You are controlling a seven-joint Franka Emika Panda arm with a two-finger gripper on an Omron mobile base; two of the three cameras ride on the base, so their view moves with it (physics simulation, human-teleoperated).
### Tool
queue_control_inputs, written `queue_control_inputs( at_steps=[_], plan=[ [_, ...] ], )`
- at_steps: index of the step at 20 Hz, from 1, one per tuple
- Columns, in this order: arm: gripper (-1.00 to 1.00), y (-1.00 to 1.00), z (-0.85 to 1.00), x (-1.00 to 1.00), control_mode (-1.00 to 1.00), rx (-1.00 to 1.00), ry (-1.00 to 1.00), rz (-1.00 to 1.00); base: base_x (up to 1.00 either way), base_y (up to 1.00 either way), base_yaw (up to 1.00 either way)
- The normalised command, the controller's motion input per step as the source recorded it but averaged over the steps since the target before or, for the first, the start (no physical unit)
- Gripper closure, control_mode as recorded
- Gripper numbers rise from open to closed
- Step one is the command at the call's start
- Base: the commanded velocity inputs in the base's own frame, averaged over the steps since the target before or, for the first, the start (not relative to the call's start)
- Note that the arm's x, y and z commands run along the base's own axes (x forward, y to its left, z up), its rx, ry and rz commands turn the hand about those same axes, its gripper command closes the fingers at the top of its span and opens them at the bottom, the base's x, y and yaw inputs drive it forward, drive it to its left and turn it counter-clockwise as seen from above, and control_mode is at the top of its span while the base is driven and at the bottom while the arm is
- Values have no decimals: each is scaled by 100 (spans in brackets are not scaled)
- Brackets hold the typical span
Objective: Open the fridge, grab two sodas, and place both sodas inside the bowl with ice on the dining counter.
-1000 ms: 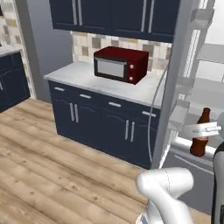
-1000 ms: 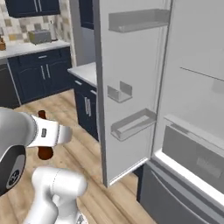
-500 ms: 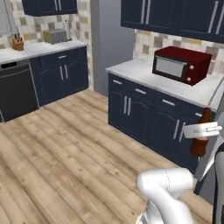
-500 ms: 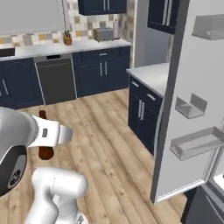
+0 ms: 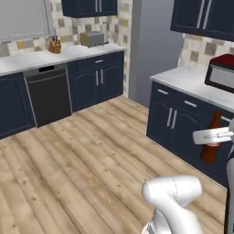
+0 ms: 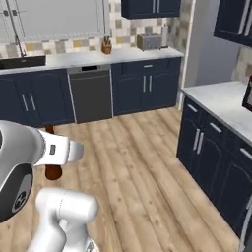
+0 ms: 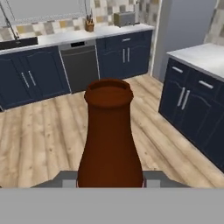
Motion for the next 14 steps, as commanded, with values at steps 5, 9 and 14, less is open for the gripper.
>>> queue_control_inputs(
  at_steps=[5, 9, 14],
  plan=[
    [100, 0, 0, 0, 100, 0, 0, 0, 61, 76, 26],
    [100, 0, 0, 0, 100, 0, 0, 0, 38, 64, 38],
    [100, 0, 0, 0, 100, 0, 0, 0, 29, 52, 45]
  ],
)
